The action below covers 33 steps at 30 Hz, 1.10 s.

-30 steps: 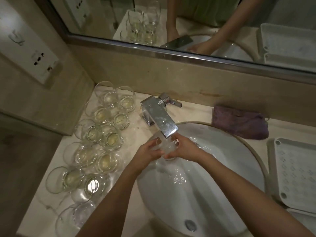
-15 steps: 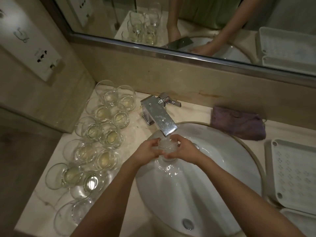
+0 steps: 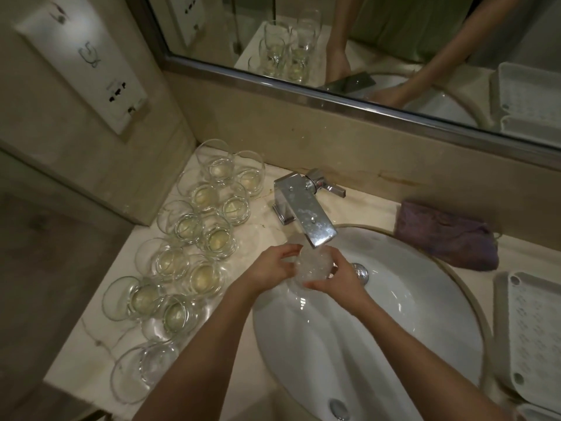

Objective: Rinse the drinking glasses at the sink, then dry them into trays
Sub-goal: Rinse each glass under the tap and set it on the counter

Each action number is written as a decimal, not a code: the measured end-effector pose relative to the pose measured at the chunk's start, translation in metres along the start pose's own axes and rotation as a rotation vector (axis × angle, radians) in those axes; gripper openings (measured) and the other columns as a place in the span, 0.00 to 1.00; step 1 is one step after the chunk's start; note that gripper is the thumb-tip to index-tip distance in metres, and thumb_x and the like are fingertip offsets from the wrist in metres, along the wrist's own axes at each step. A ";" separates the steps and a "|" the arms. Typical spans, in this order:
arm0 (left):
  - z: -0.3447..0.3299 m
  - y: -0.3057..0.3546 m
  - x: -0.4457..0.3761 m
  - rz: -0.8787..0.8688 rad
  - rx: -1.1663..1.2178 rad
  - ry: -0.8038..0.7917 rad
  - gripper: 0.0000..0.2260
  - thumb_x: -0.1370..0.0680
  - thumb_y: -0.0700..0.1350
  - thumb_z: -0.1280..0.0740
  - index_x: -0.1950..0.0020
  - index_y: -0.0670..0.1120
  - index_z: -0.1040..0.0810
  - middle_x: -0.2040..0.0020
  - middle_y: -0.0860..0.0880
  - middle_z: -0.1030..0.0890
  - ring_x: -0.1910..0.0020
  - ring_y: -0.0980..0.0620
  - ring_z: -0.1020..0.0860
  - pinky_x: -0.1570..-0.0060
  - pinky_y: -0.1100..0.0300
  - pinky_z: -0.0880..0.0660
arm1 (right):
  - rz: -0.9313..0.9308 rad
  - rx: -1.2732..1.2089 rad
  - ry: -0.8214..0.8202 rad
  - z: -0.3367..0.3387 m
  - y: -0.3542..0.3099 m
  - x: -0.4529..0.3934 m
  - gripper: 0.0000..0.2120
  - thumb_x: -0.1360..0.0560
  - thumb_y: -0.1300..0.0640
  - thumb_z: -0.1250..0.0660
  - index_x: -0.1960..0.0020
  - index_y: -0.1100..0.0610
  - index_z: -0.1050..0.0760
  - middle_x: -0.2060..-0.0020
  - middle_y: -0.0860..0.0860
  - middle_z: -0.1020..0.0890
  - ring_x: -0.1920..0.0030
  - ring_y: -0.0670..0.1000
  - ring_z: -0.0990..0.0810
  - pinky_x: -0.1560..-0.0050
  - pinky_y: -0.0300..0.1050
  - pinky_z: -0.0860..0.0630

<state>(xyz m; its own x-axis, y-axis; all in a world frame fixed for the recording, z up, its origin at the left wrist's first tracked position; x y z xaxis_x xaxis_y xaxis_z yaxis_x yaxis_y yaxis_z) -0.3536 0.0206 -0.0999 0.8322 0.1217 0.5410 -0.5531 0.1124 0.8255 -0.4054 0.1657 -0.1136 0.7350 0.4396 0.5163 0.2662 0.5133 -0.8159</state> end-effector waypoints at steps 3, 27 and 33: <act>0.009 -0.001 0.000 -0.018 0.046 0.059 0.25 0.27 0.24 0.36 0.32 0.38 0.29 0.40 0.45 0.24 0.42 0.53 0.26 0.52 0.73 0.26 | 0.084 0.042 0.043 -0.013 -0.016 0.000 0.32 0.39 0.60 0.19 0.43 0.46 0.32 0.51 0.43 0.23 0.50 0.45 0.22 0.52 0.38 0.24; -0.013 -0.021 0.006 0.065 0.065 -0.002 0.29 0.25 0.29 0.34 0.26 0.44 0.35 0.39 0.45 0.25 0.42 0.50 0.24 0.48 0.61 0.25 | 0.053 0.213 0.121 0.014 -0.017 -0.003 0.38 0.38 0.58 0.19 0.33 0.54 0.33 0.46 0.45 0.26 0.46 0.46 0.26 0.50 0.38 0.31; -0.022 -0.019 0.003 0.086 0.068 -0.040 0.31 0.25 0.33 0.31 0.25 0.47 0.37 0.32 0.50 0.31 0.45 0.54 0.26 0.55 0.69 0.26 | -0.121 -0.086 0.254 0.019 -0.005 -0.003 0.27 0.34 0.59 0.22 0.44 0.55 0.35 0.54 0.47 0.24 0.57 0.40 0.24 0.60 0.31 0.27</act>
<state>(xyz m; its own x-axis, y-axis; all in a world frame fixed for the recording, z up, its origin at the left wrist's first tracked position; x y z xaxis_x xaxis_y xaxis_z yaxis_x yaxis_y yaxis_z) -0.3414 0.0409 -0.1176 0.7833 0.0884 0.6153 -0.6199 0.0357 0.7839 -0.4209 0.1757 -0.1063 0.8244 0.1751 0.5382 0.4053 0.4811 -0.7773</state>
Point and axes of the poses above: each hand's wrist, its own x-axis away from the middle knuckle, its own z-axis out of the back of the hand, y = z × x, the point moved 7 cm from there along -x, towards the middle knuckle
